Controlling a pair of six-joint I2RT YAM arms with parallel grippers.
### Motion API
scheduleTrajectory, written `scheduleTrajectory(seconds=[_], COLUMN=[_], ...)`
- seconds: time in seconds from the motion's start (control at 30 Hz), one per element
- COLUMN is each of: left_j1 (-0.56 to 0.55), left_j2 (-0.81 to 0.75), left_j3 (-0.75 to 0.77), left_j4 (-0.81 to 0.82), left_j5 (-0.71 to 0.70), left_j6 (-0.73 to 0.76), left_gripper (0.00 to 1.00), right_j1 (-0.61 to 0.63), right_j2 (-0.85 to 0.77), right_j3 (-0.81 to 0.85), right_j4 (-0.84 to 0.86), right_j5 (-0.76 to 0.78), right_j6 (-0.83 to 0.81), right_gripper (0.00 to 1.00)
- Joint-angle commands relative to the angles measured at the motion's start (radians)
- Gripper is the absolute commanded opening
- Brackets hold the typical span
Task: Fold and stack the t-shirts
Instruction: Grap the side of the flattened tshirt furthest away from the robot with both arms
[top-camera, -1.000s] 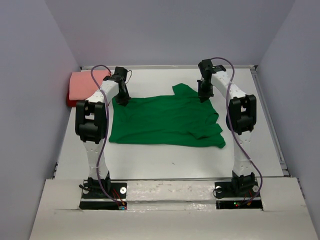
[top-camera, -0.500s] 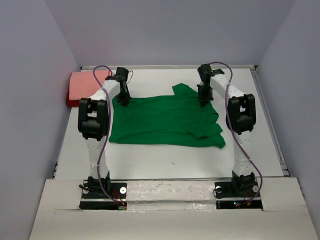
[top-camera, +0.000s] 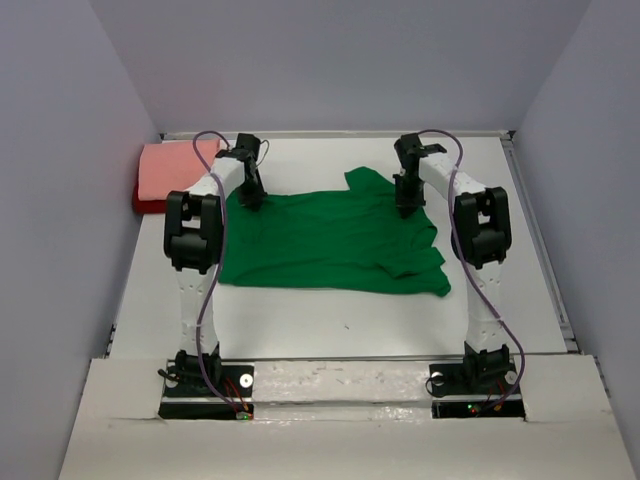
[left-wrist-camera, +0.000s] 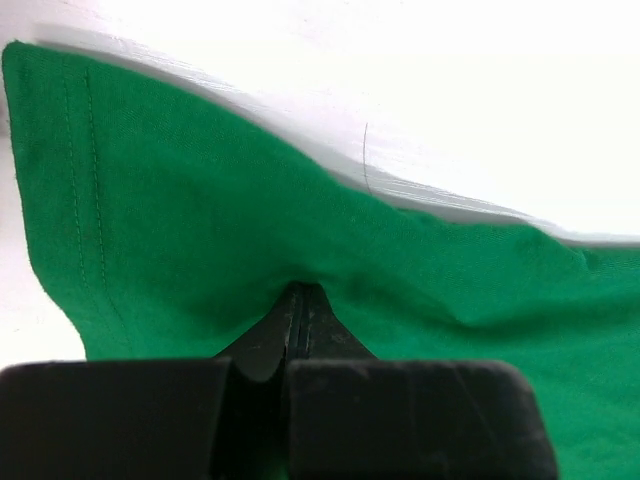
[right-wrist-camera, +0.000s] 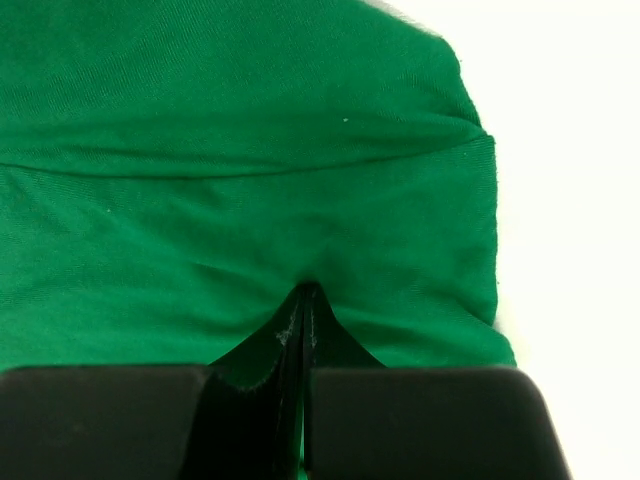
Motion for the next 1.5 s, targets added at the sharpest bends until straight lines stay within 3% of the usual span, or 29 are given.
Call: scheduleTrajectory(seconds=[0.0,0.43,0.77,1.17,1.47], left_j1=[0.005,0.001,0.002,-0.004,-0.004], left_j2=[0.016,-0.152,-0.271,-0.288,-0.239], left_j3=[-0.010,-0.336,-0.493,-0.516,-0.461], left_j4=[-0.015,0.074,0.110,0.113,0.117], left_j5=[0.038,0.069,0.061,0.061,0.000], left_j6=[-0.006,-0.070,-0.079,-0.085,-0.043], left_gripper=[0.00,0.00,0.00,0.00,0.00], right_j1=[0.005,0.005,0.005,0.015,0.015], right_j2=[-0.020,-0.101,-0.180,-0.217,-0.174], right_j3=[-0.075,-0.239,-0.364,-0.462,-0.408], right_j4=[0.031,0.071,0.102,0.143,0.145], right_j5=[-0.018,-0.019,-0.019,-0.015,-0.021], right_j6=[0.021,0.059,0.068,0.064,0.056], right_gripper=[0.00,0.00,0.00,0.00,0.00])
